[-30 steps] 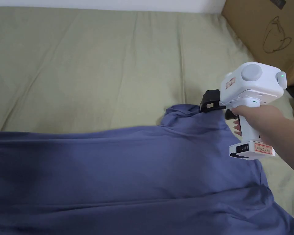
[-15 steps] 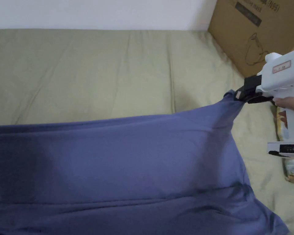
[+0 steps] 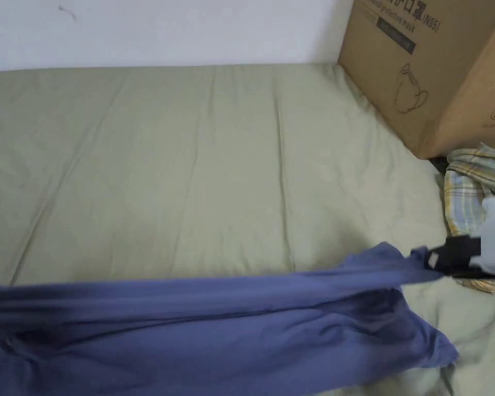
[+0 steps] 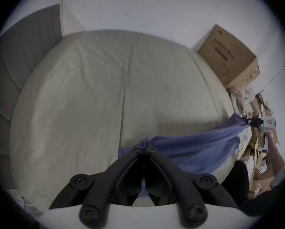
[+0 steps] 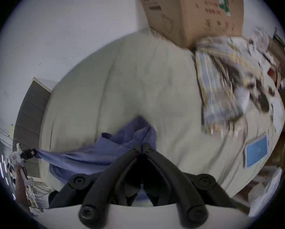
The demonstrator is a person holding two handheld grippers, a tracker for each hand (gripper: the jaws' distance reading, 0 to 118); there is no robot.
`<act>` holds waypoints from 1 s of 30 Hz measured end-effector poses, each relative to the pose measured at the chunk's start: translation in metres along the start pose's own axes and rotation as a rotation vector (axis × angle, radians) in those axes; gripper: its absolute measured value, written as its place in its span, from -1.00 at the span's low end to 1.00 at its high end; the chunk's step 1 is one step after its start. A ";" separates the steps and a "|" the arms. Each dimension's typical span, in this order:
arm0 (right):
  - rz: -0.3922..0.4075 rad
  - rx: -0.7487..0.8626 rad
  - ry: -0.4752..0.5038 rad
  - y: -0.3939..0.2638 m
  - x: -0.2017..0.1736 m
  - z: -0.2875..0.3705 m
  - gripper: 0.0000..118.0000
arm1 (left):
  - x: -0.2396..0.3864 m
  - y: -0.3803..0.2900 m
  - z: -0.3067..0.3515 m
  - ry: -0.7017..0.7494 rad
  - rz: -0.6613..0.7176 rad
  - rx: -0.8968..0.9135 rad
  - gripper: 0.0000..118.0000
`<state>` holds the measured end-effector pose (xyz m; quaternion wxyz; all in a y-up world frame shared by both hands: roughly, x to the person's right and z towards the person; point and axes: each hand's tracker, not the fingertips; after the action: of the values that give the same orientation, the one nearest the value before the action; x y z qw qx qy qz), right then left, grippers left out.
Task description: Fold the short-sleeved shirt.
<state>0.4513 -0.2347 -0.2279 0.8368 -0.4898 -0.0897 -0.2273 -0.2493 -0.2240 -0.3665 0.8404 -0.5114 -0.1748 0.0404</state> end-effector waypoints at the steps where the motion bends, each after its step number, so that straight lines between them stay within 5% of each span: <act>1: -0.010 -0.020 -0.008 -0.014 0.006 -0.006 -0.99 | 0.002 -0.013 -0.006 0.020 -0.023 -0.035 -0.99; 8: -0.030 -0.098 -0.065 -0.075 0.026 -0.040 -0.95 | -0.007 -0.086 -0.036 0.032 0.057 -0.116 -0.99; 11: 0.018 -0.067 -0.139 -0.071 0.020 -0.035 -0.43 | -0.002 -0.094 -0.033 0.036 0.083 -0.077 -0.89; 13: 0.068 -0.049 -0.197 -0.065 0.020 -0.031 0.28 | 0.002 -0.093 -0.025 0.058 0.087 -0.047 -0.28; 15: 0.086 0.005 -0.220 -0.061 0.011 -0.017 0.36 | 0.008 -0.091 -0.015 0.071 0.083 -0.031 0.88; 16: 0.081 0.039 -0.213 -0.059 0.004 -0.008 0.36 | 0.010 -0.087 -0.009 0.080 0.079 -0.005 1.00; 19: 0.103 0.150 -0.158 -0.057 -0.032 0.021 0.36 | 0.033 -0.079 0.015 0.130 0.030 0.157 0.94; 24: 0.322 0.279 -0.187 -0.060 -0.116 0.040 0.36 | 0.080 -0.063 0.032 0.173 0.048 0.287 0.95; 27: 0.364 0.354 -0.127 -0.061 -0.150 0.035 0.36 | 0.110 -0.051 0.028 0.245 -0.010 0.286 0.91; 29: 0.362 0.347 -0.111 -0.060 -0.171 0.030 0.35 | 0.128 -0.049 0.022 0.322 -0.088 0.321 0.61; 30: 0.364 0.334 -0.089 -0.060 -0.176 0.026 0.24 | 0.135 -0.048 0.018 0.345 -0.116 0.326 0.12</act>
<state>0.2701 -0.1857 -0.2337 0.9286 -0.3622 -0.0734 -0.0330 -0.1343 -0.1984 -0.2829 0.9302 -0.3573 -0.0491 -0.0682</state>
